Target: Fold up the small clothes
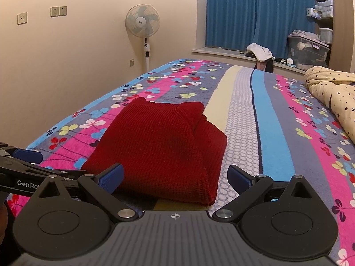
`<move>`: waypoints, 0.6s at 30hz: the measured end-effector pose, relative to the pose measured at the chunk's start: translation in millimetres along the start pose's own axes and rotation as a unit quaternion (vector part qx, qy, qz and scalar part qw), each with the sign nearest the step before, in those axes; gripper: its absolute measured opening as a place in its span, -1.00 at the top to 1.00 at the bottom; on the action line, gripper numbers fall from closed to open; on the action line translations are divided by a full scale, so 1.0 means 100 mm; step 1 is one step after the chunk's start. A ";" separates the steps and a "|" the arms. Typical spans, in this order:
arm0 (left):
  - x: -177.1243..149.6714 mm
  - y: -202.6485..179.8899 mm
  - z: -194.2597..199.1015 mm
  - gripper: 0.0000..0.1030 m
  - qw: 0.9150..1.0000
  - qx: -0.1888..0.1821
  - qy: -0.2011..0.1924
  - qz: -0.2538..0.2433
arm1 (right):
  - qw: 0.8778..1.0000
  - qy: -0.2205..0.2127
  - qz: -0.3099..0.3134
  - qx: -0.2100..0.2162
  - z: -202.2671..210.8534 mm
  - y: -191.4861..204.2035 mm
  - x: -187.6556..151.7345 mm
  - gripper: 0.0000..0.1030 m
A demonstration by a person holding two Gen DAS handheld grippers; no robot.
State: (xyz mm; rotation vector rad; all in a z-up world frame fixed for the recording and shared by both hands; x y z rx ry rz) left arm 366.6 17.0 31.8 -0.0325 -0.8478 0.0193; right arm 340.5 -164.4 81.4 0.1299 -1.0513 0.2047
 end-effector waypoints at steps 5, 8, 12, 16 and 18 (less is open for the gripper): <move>0.00 0.00 0.00 -0.99 1.000 0.000 0.000 0.000 | 1.000 0.001 0.004 0.001 0.00 0.01 -0.01 -0.93; 0.00 0.00 0.00 -0.99 1.000 -0.001 0.000 0.000 | 1.000 0.001 0.007 0.001 -0.01 0.01 -0.01 -0.93; 0.00 0.00 0.00 -0.99 1.000 -0.001 0.000 -0.001 | 1.000 0.000 0.010 0.002 0.00 0.02 -0.01 -0.93; 0.00 0.00 0.00 -0.99 1.000 -0.001 0.000 0.000 | 1.000 0.000 0.013 0.002 0.00 0.03 -0.01 -0.93; 0.00 0.00 0.00 -0.99 1.000 -0.001 0.000 -0.001 | 1.000 -0.001 0.015 0.002 0.00 0.03 -0.01 -0.93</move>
Point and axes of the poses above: each gripper's, at about its wrist camera, not at the fingertips, and z roughly against the way its jaws point, y to its left, x to its top, the point moved 9 cm from there along -z, roughly the way its jaws point, and after that the axes turned 5 degrees about -y, right-handed, at the moved point
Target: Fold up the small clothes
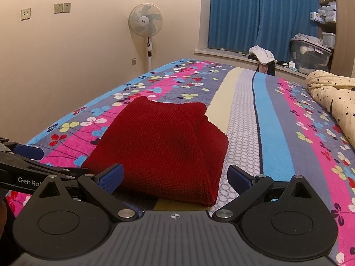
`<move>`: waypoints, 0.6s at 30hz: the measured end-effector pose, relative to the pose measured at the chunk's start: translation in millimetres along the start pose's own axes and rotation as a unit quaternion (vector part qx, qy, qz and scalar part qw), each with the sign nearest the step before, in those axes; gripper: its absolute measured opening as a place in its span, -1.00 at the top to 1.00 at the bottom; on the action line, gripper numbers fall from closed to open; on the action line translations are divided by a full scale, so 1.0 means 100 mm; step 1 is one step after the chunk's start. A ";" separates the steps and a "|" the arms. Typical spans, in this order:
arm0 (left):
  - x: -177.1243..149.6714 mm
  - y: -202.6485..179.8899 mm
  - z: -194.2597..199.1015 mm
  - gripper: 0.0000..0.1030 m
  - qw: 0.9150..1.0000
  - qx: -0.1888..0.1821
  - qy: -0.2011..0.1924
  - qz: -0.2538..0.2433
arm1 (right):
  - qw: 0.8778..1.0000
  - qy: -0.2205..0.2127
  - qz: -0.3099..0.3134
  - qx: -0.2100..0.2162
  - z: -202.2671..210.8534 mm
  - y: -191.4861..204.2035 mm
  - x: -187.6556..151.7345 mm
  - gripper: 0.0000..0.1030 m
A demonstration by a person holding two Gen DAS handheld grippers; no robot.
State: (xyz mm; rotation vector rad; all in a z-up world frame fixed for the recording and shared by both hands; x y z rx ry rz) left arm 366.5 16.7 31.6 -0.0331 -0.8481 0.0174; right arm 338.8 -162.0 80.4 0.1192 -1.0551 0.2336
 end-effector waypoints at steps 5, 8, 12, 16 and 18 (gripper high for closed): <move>0.00 0.00 0.00 -0.99 1.000 0.000 0.000 0.000 | 1.000 0.000 0.001 0.000 0.00 0.00 0.00 -0.93; 0.00 0.00 0.00 -0.99 1.000 0.000 -0.001 0.000 | 1.000 -0.001 0.002 0.001 0.01 0.00 0.01 -0.93; 0.00 0.00 -0.01 -0.99 1.000 -0.001 -0.001 -0.003 | 1.000 -0.001 0.003 0.001 0.01 0.00 0.01 -0.93; 0.00 0.00 -0.01 -0.99 1.000 -0.002 0.000 -0.002 | 1.000 -0.001 0.004 0.002 0.01 0.01 0.00 -0.93; 0.00 0.00 -0.01 -0.99 1.000 -0.002 0.000 -0.003 | 1.000 -0.001 0.004 0.001 0.01 0.01 0.01 -0.93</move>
Point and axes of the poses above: each gripper's, at about its wrist camera, not at the fingertips, and z roughly against the way its jaws point, y to its left, x to its top, the point moved 9 cm from there along -z, roughly the way its jaws point, and after that the axes turned 5 degrees about -y, right-handed, at the moved point
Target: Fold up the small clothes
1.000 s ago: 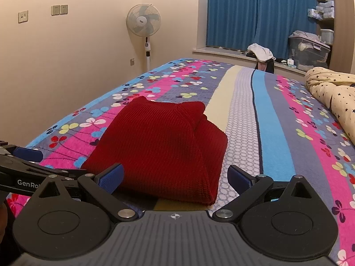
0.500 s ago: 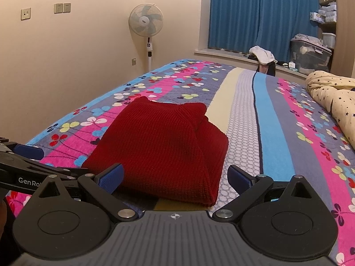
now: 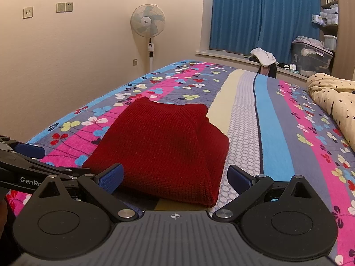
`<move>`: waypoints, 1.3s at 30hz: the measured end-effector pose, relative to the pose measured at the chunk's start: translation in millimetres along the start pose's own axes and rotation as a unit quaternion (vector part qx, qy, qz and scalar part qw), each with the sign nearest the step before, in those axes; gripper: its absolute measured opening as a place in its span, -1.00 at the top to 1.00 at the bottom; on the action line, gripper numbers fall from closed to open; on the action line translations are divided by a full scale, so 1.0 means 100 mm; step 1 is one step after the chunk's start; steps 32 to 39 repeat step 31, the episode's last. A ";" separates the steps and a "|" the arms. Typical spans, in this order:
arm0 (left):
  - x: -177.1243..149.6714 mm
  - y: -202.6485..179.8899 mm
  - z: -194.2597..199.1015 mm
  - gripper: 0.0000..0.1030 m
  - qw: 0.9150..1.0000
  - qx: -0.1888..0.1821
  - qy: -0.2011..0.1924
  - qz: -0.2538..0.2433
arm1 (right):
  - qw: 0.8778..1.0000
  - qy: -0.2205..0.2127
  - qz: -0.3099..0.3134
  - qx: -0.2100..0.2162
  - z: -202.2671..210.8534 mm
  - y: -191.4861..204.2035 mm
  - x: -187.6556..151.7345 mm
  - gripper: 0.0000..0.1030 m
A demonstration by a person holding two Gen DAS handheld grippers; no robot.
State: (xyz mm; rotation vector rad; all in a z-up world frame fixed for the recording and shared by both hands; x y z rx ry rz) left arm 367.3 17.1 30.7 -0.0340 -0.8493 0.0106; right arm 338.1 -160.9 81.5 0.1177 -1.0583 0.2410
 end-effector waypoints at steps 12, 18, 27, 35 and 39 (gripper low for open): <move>0.00 0.00 0.00 -0.99 1.000 0.000 0.000 0.000 | 1.000 -0.001 0.003 0.002 0.01 -0.01 0.00 -0.93; 0.00 0.00 0.00 -0.99 1.000 0.000 0.000 0.000 | 1.000 -0.001 0.003 0.002 0.00 0.00 0.00 -0.93; 0.00 -0.01 0.00 -0.99 1.000 -0.001 -0.001 -0.002 | 1.000 -0.001 0.003 0.002 0.00 0.00 0.00 -0.93; 0.00 -0.01 -0.01 -0.99 1.000 -0.002 0.000 -0.004 | 1.000 -0.001 0.004 0.002 0.00 0.00 0.00 -0.93; 0.00 -0.01 -0.01 -0.99 1.000 -0.002 0.000 -0.004 | 1.000 -0.001 0.004 0.002 0.00 0.00 0.00 -0.93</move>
Point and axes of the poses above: each gripper's, at about its wrist camera, not at the fingertips, and z roughly against the way its jaws point, y to its left, x to its top, the point moved 9 cm from there along -z, roughly the way its jaws point, and after that the axes turned 5 degrees about -y, right-handed, at the moved point
